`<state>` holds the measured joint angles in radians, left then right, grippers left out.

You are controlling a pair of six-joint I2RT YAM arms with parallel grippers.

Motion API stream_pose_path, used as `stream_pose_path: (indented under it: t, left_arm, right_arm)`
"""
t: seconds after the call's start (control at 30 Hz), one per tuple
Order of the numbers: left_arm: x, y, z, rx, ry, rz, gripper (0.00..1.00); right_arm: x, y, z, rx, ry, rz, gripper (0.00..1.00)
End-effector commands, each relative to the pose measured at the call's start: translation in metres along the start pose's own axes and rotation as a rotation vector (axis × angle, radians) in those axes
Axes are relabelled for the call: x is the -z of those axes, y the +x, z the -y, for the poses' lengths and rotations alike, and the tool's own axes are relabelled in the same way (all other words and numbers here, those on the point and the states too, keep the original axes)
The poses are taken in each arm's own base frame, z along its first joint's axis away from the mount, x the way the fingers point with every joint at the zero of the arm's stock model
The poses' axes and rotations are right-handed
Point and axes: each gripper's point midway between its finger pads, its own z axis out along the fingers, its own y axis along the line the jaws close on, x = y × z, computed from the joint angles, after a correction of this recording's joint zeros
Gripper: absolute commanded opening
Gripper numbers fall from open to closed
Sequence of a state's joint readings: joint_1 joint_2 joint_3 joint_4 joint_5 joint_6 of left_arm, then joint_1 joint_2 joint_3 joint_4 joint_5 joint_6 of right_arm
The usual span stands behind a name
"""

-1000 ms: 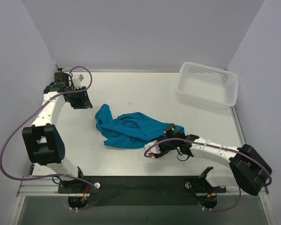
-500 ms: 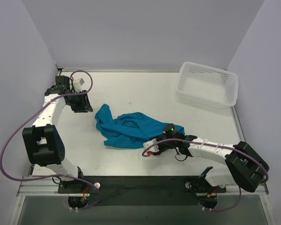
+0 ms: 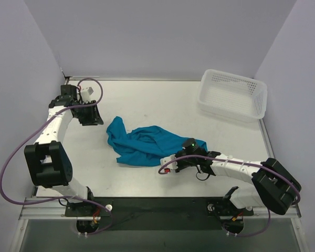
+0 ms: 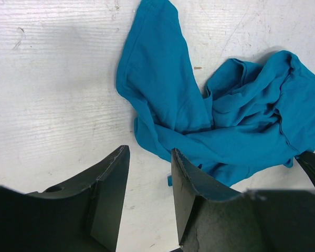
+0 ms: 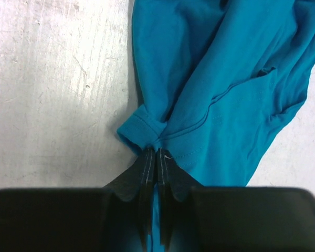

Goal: Roll the t-shirts
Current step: Flatten out the T-shirt at the center of the board.

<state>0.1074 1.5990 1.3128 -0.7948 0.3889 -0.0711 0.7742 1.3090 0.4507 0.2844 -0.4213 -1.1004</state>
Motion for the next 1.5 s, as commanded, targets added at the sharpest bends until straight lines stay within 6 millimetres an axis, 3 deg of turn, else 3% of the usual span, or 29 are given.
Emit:
stream_pose_path:
  t: [0.0, 0.07, 0.13, 0.23, 0.27, 0.33, 0.37, 0.43, 0.47, 0.5, 0.6, 0.67, 0.7, 0.77, 0.8, 0.9, 1.03, 1.2, 1.3, 1.47]
  left_arm:
    - [0.010, -0.017, 0.004, -0.019, 0.005, 0.078, 0.48]
    - [0.012, -0.021, 0.004, -0.026, 0.005, 0.086, 0.48]
    - [0.013, -0.024, 0.004, -0.034, 0.002, 0.094, 0.48]
    - [0.015, -0.030, 0.007, -0.043, 0.011, 0.107, 0.48]
    - [0.016, -0.032, 0.008, -0.043, 0.014, 0.108, 0.48]
    - [0.017, -0.036, 0.013, -0.052, 0.037, 0.113, 0.48]
    - [0.016, -0.036, 0.014, -0.056, 0.044, 0.109, 0.48]
    - [0.015, -0.037, 0.019, -0.075, 0.056, 0.103, 0.48]
    - [0.011, -0.036, 0.023, -0.088, 0.063, 0.092, 0.48]
    - [0.008, -0.035, 0.026, -0.098, 0.068, 0.085, 0.48]
    - [-0.008, -0.035, 0.039, -0.148, 0.079, 0.062, 0.48]
    - [-0.017, -0.037, 0.045, -0.183, 0.111, 0.052, 0.48]
    - [-0.025, -0.033, 0.066, -0.228, 0.143, 0.035, 0.49]
    - [-0.039, -0.034, 0.072, -0.308, 0.161, 0.020, 0.49]
    - [-0.046, -0.037, 0.074, -0.336, 0.151, 0.025, 0.49]
    - [-0.070, -0.042, 0.061, -0.333, 0.103, 0.014, 0.49]
    - [-0.085, -0.052, 0.060, -0.324, 0.094, 0.015, 0.50]
    - [-0.121, -0.043, 0.055, -0.269, 0.076, -0.051, 0.52]
    - [-0.135, -0.038, 0.054, -0.289, 0.032, -0.066, 0.54]
    - [-0.152, -0.019, 0.062, -0.275, 0.042, -0.131, 0.56]
  right_arm:
    - [0.011, -0.009, 0.015, 0.001, 0.044, -0.002, 0.00]
    - [0.019, -0.008, 0.025, -0.005, 0.073, -0.030, 0.00]
    - [0.038, -0.017, 0.054, -0.016, 0.162, -0.034, 0.00]
    - [0.065, -0.021, 0.082, -0.101, 0.237, -0.049, 0.00]
    - [0.079, -0.028, 0.103, -0.125, 0.282, -0.054, 0.00]
    - [0.096, -0.030, 0.121, -0.205, 0.319, -0.068, 0.00]
    - [0.112, -0.040, 0.146, -0.234, 0.394, -0.059, 0.00]
    - [0.128, -0.040, 0.169, -0.343, 0.458, -0.063, 0.00]
    - [0.136, -0.041, 0.180, -0.377, 0.488, -0.065, 0.00]
    - [0.154, -0.048, 0.207, -0.401, 0.559, -0.059, 0.00]
    - [0.192, -0.054, 0.244, -0.483, 0.680, -0.039, 0.00]
    - [0.213, -0.056, 0.261, -0.496, 0.750, -0.035, 0.00]
    - [0.232, -0.060, 0.274, -0.505, 0.816, -0.037, 0.00]
    - [0.253, -0.058, 0.285, -0.552, 0.888, -0.032, 0.00]
    - [0.276, -0.067, 0.299, -0.557, 0.947, -0.002, 0.00]
    - [0.315, -0.087, 0.315, -0.540, 1.010, 0.050, 0.00]
    - [0.337, -0.101, 0.317, -0.510, 1.033, 0.080, 0.00]
    - [0.298, -0.069, 0.277, -0.549, 0.912, -0.015, 0.00]
    - [0.294, -0.059, 0.264, -0.590, 0.903, -0.025, 0.00]
    - [0.291, -0.026, 0.255, -0.747, 0.925, -0.061, 0.00]
